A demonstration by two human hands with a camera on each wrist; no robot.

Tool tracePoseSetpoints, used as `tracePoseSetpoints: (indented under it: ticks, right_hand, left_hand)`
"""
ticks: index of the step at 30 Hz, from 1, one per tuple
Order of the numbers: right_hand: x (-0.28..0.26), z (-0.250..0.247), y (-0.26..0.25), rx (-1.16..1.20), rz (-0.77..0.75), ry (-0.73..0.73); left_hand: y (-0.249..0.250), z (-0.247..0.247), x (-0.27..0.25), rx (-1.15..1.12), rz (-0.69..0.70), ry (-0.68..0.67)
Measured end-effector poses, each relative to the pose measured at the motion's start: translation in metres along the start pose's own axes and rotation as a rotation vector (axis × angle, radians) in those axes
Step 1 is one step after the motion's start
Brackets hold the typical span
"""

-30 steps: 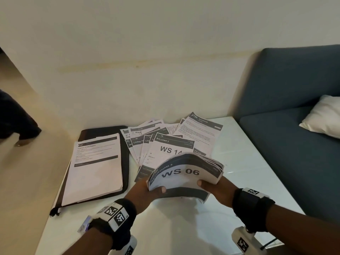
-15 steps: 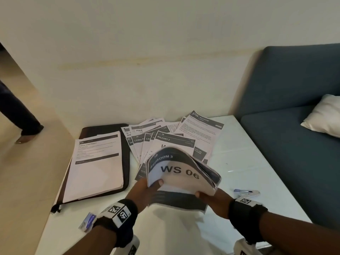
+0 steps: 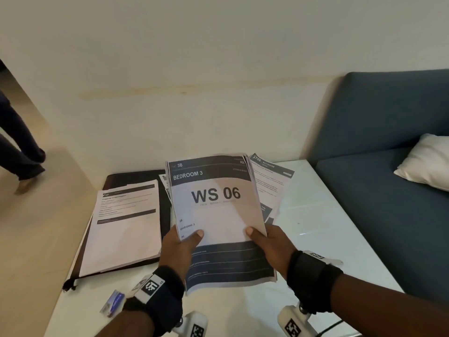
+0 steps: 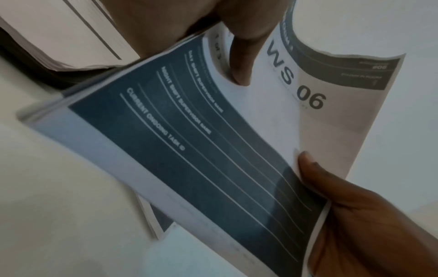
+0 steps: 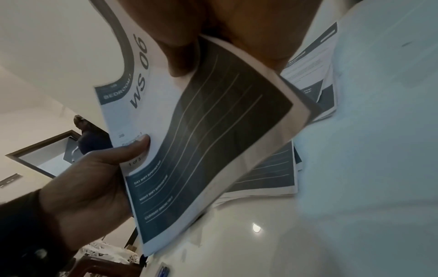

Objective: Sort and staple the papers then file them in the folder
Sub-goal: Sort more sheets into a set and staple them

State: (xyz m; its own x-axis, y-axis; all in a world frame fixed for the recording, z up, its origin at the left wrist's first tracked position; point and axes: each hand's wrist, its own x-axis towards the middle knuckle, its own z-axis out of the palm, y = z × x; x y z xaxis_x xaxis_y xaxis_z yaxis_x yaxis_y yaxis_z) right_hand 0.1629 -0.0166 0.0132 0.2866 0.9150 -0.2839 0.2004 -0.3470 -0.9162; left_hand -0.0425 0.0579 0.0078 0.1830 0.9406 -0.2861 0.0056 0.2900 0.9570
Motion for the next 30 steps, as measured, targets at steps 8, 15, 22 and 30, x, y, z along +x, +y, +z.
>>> tracePoseSetpoints:
  ticks: [8,15,22,30]
  right_hand:
    - [0.009,0.002,-0.008,0.181,0.054,-0.152]
    - [0.086,-0.008,0.022,-0.287,0.259,-0.011]
    - [0.133,0.028,0.06,-0.549,0.408,0.232]
    - [0.144,0.05,0.07,-0.723,0.374,0.236]
  left_hand:
    - [0.009,-0.023,0.013,0.102,0.041,0.038]
    - [0.023,-0.081,0.038,0.071,0.112,0.335]
    - [0.024,-0.113,0.059,-0.061,0.086,0.512]
    - [0.017,-0.118,0.062,0.014,0.081,0.514]
